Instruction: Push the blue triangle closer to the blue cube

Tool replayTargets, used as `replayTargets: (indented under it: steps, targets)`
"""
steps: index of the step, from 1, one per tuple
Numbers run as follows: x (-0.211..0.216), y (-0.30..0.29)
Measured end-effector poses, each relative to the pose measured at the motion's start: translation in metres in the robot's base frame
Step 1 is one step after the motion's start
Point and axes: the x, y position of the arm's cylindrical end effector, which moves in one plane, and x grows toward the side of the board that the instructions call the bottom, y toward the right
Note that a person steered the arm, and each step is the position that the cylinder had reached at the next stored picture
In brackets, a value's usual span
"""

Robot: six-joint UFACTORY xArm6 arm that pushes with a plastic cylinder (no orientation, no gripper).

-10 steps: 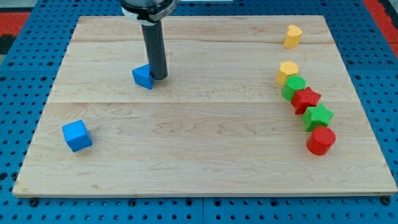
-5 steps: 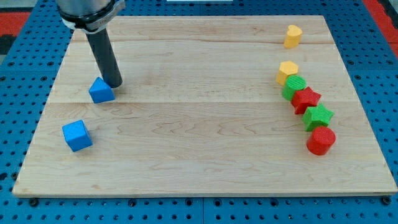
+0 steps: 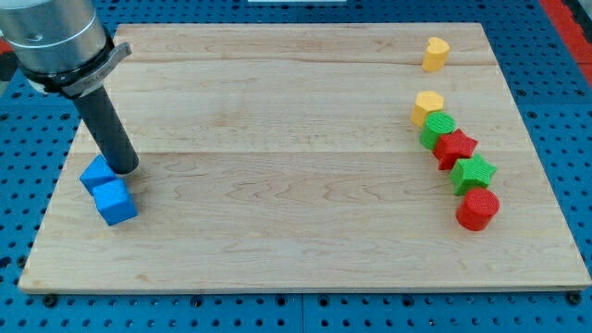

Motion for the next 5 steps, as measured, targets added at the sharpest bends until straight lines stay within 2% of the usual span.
replayTargets:
  steps: [2, 3, 5]
  targets:
    - [-0.019, -0.02]
    - [-0.019, -0.042]
    - [-0.01, -0.043]
